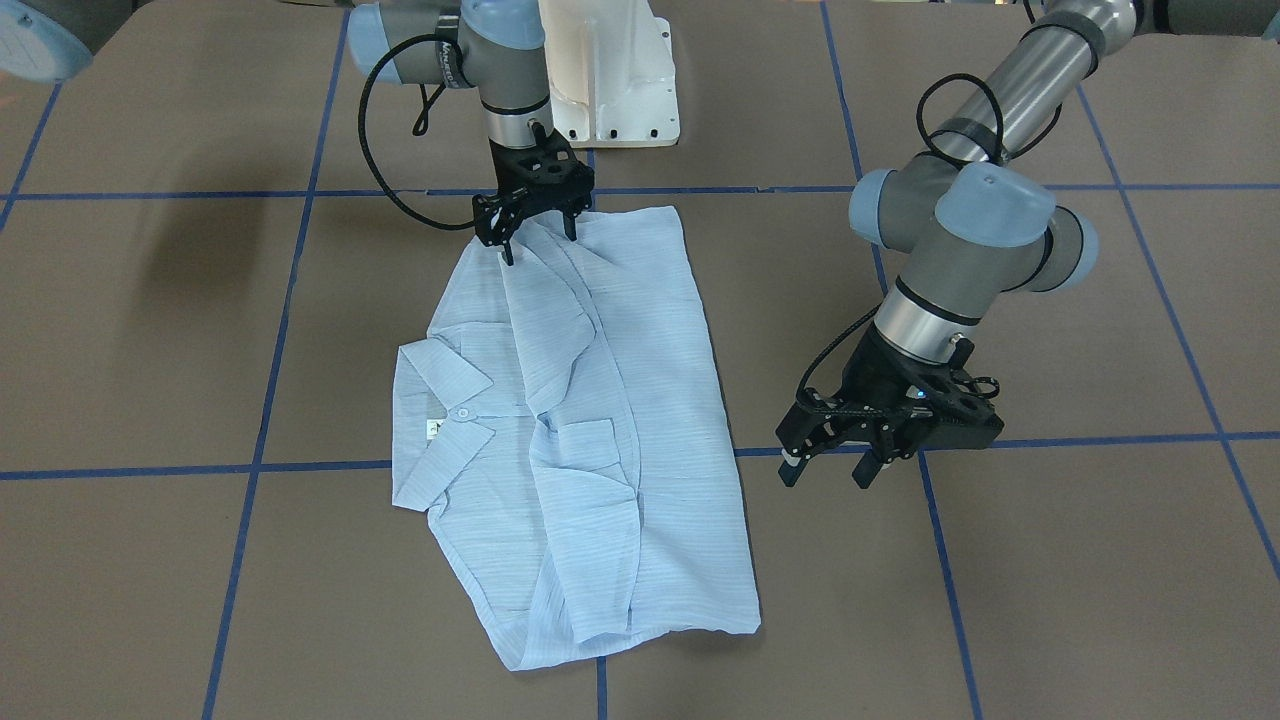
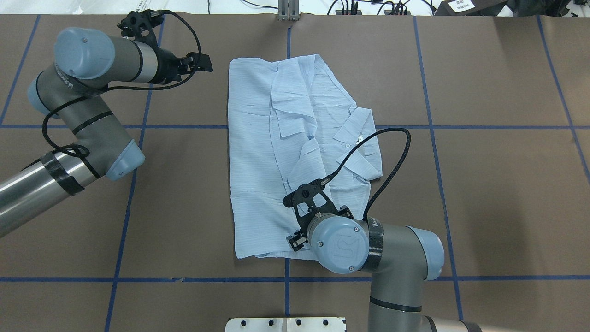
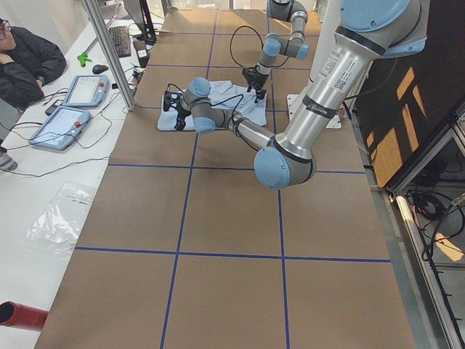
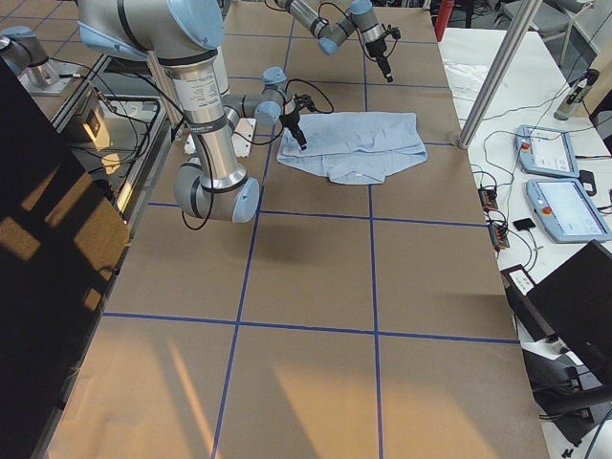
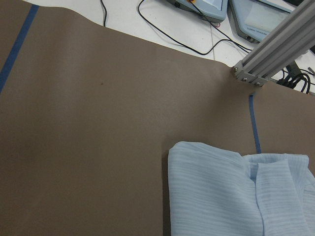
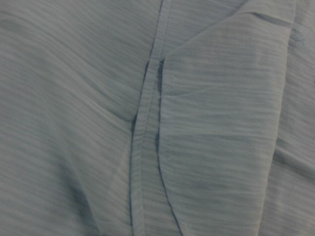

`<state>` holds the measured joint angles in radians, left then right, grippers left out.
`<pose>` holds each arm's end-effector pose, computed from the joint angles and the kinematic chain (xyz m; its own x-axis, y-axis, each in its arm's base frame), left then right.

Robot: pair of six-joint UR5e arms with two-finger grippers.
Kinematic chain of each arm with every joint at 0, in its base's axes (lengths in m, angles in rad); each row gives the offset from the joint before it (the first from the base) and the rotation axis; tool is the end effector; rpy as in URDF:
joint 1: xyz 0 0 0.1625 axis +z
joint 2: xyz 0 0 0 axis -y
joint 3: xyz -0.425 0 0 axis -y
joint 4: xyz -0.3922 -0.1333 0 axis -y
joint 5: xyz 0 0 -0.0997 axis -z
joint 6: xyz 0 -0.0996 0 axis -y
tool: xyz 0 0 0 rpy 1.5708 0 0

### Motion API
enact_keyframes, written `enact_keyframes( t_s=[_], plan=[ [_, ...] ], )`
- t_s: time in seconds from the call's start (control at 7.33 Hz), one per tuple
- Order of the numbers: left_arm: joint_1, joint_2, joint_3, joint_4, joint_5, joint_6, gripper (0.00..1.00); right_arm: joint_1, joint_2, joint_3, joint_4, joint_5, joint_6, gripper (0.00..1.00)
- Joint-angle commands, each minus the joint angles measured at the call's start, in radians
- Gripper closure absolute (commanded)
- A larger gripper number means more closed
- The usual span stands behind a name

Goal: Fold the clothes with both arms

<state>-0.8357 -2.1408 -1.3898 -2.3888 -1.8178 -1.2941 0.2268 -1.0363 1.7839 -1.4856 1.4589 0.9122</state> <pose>0.4007 -0.6056 0.3127 0.3842 -0.0299 -0.9228 0.4793 0.8607 0.1716 -0.5954 -0.2856 0.2544 0.7045 -0.4616 0.5391 0.1608 0.8437 0.5122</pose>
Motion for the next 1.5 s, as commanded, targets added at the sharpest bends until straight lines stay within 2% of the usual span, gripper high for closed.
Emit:
enact_keyframes(
  t_s=[0.0, 0.82, 1.36],
  plan=[
    [0.003, -0.004, 0.0, 0.0, 0.0, -0.002, 0.01, 0.0, -0.004, -0.017, -0.001, -0.005, -0.009, 0.0],
    [0.013, -0.016, -0.003, 0.0, 0.0, -0.066, 0.01, 0.066, -0.063, 0.003, 0.002, 0.011, -0.053, 0.0],
    [0.026, -0.021, -0.008, 0.0, 0.0, -0.083, 0.01, 0.12, -0.207, 0.124, 0.004, 0.072, -0.105, 0.0]
  ],
)
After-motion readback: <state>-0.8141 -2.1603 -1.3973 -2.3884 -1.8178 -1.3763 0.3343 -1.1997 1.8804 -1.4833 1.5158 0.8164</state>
